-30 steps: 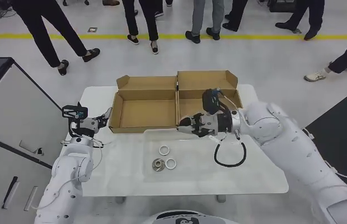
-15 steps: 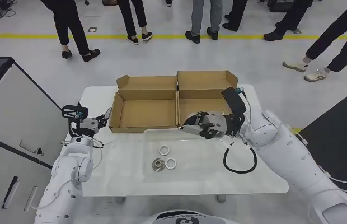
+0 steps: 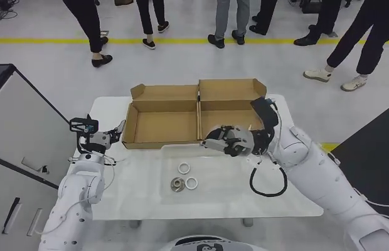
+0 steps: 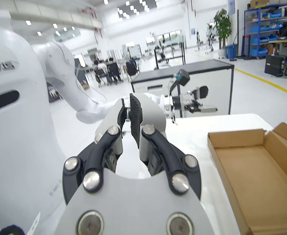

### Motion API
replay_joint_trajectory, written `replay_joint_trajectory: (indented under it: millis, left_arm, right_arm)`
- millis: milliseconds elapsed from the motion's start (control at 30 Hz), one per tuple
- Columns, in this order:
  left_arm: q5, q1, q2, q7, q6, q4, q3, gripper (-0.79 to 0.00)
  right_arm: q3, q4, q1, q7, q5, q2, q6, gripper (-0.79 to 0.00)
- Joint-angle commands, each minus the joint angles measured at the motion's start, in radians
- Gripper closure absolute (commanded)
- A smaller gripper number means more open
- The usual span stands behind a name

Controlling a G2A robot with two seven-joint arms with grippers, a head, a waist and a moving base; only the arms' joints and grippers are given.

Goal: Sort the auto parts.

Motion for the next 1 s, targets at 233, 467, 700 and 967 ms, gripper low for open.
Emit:
replay_joint_trajectory:
  millis: [233,467,700,967]
  left_arm:
    - [0.000,0.000,0.000,0.000,0.000,0.000,0.000,-0.785]
    - [0.000,0.000,0.000,0.000,0.000,0.000,0.000,-0.785]
    - [0.000,0.000,0.000,0.000,0.000,0.000,0.000,-0.785]
    - [0.000,0.000,0.000,0.000,0.000,0.000,0.000,-0.785]
  right_arm:
    - [0.029,-0.181,-0.037,-0.067,0.195,-0.025,0.000,0.000]
    - [0.060,-0.303,-0.032,0.026,0.354,-0.078,0.000,0.000]
    - [0.109,-0.290,-0.049,0.317,0.606,-0.155,0.000,0.000]
    - [0.112,-0.277,-0.052,0.355,0.630,-0.164,0.000,0.000]
